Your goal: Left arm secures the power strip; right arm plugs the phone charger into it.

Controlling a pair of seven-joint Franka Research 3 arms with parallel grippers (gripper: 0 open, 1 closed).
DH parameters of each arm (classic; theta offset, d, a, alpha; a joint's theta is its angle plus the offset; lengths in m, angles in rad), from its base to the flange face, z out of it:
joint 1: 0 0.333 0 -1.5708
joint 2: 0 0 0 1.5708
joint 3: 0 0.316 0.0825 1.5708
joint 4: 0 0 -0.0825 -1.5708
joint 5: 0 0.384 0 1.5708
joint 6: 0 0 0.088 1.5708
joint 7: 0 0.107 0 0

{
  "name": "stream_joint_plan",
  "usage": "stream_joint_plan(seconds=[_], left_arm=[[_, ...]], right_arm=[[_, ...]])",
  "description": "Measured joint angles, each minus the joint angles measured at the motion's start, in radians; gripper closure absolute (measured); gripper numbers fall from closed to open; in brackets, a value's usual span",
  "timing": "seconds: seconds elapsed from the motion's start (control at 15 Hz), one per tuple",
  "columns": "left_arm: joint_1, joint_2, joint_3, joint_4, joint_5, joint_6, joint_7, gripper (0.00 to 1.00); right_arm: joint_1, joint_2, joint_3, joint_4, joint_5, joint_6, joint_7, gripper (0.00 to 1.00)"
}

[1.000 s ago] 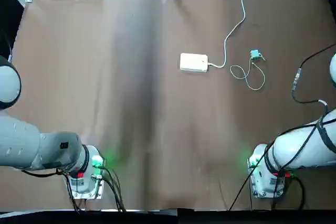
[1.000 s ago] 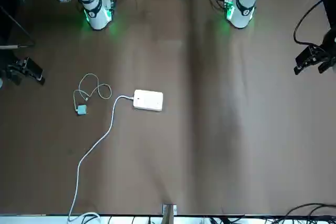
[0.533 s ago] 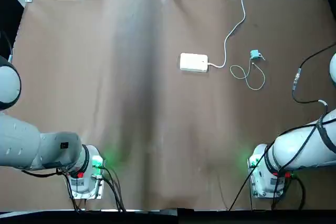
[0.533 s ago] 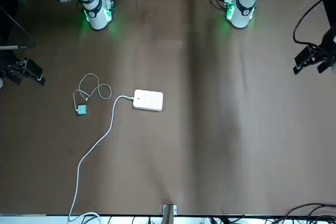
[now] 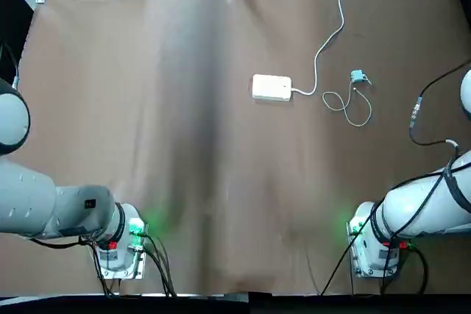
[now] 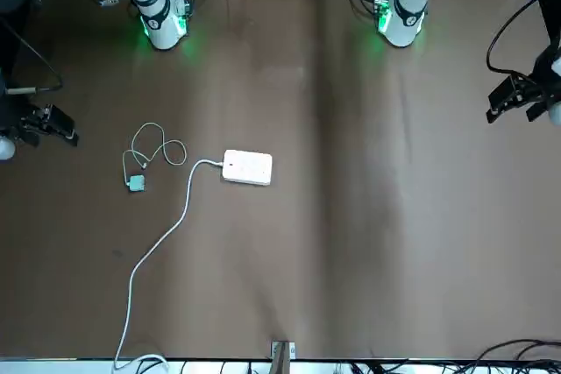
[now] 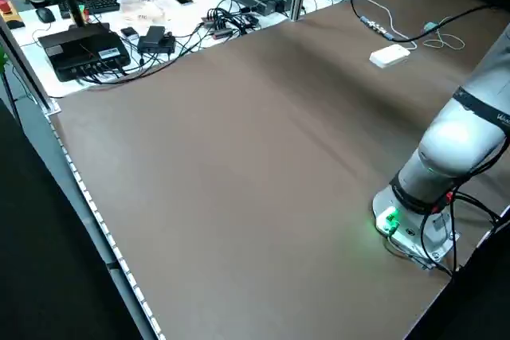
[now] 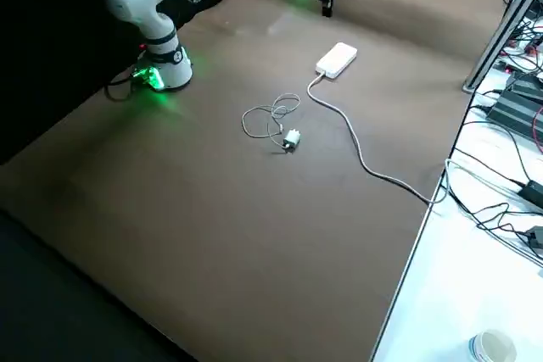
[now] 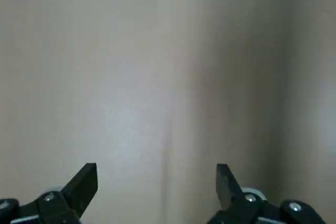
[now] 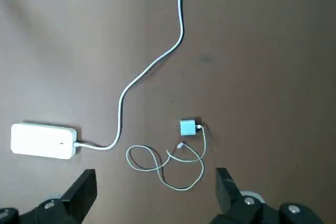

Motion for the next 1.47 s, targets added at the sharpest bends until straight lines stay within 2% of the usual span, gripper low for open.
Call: stream_joint_plan(seconds=[0.33,0.6,0.73,0.8,1.0,1.13,1.4,1.47], left_arm=[[-0.001,0.002,-0.039,-0.035,-0.007,0.025,-0.014,0.0],[-0.002,0.015,-0.099,-0.11,-0.078,0.107,-0.044,0.0],[-0.005,0.029,-0.117,-0.139,-0.129,0.145,-0.051,0.01],[-0.005,0.045,-0.144,-0.165,-0.165,0.181,-0.051,0.02],[-0.007,0.077,-0.211,-0.22,-0.231,0.251,-0.053,0.03],[-0.009,0.101,-0.254,-0.259,-0.285,0.313,-0.053,0.15],[-0.01,0.131,-0.316,-0.314,-0.371,0.434,-0.053,0.17],[-0.01,0.139,-0.331,-0.326,-0.396,0.467,-0.053,0.22]], right_arm=[[-0.08,0.027,-0.002,-0.003,0.046,0.0,-0.31,0.0],[-0.191,0.068,-0.005,-0.011,0.115,-0.002,-0.671,0.0],[-0.241,0.096,-0.005,-0.024,0.186,-0.006,-0.874,0.0],[-0.305,0.138,-0.006,-0.04,0.284,-0.032,-1.108,0.0],[-0.379,0.197,-0.007,-0.06,0.368,-0.071,-1.377,0.0],[-0.395,0.231,-0.007,-0.073,0.392,-0.083,-1.57,0.0],[-0.395,0.288,-0.002,-0.104,0.424,-0.09,-1.906,0.0],[-0.395,0.307,-0.002,-0.112,0.435,-0.095,-1.96,0.0]])
